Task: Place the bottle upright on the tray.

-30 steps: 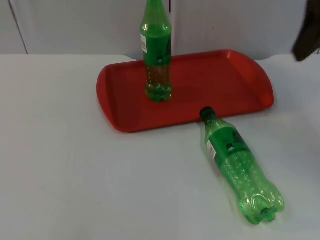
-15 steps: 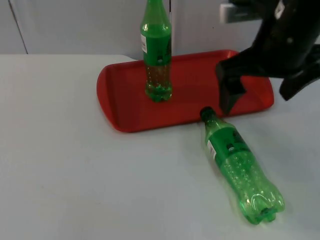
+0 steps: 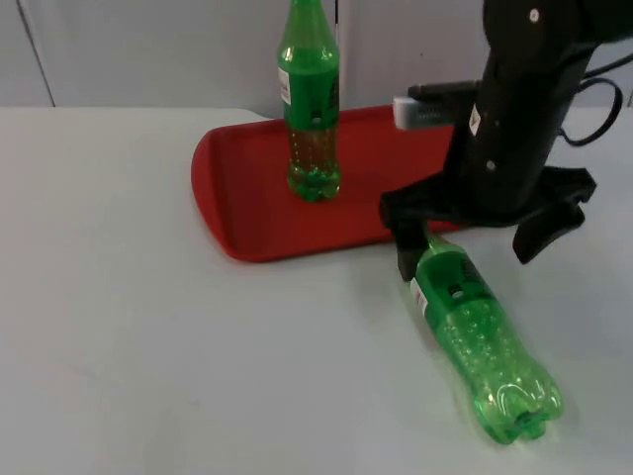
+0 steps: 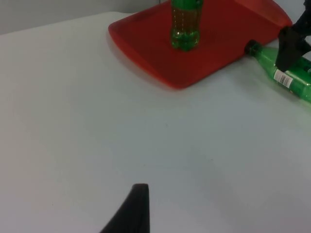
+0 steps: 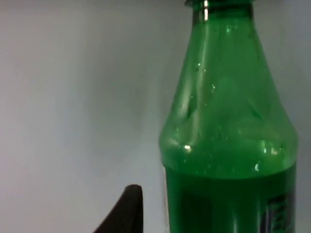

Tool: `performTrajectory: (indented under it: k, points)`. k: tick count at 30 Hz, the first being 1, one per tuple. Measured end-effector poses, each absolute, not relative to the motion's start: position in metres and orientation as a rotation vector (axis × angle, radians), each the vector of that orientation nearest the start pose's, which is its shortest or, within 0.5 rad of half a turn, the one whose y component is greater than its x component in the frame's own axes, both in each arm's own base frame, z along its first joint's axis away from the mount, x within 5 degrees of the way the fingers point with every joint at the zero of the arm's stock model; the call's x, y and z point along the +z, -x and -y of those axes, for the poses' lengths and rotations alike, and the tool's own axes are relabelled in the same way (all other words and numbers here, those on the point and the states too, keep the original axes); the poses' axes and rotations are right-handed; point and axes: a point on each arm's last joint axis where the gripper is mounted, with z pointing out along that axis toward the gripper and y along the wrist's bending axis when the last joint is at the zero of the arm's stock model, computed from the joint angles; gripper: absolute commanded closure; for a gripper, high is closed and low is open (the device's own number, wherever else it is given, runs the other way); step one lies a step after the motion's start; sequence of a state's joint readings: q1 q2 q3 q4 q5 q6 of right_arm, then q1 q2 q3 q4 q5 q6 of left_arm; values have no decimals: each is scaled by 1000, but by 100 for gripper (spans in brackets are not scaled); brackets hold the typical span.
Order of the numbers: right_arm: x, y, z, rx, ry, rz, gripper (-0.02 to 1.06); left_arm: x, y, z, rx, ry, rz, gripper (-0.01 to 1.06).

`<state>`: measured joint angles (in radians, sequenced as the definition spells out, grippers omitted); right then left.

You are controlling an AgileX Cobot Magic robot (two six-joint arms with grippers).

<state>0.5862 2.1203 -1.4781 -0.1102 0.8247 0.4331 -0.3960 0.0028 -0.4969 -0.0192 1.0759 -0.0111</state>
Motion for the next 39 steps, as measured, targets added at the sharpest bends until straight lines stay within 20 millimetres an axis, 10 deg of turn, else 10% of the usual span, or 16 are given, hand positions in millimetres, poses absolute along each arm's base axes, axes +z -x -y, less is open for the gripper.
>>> performTrajectory:
  k: [25,31,35,39]
  points:
    - [87,-367,-234,27,297,-2902,17,275,5,0,-273,-398,-2038,0]
    - [87,-367,-234,30,299,-2896,58,275,5,0,-273,-398,-2038,0]
    - [87,-367,-234,30,299,-2896,104,275,5,0,-273,-398,-2038,0]
    - [87,-367,-234,29,304,-2895,105,275,5,0,-273,-398,-2038,0]
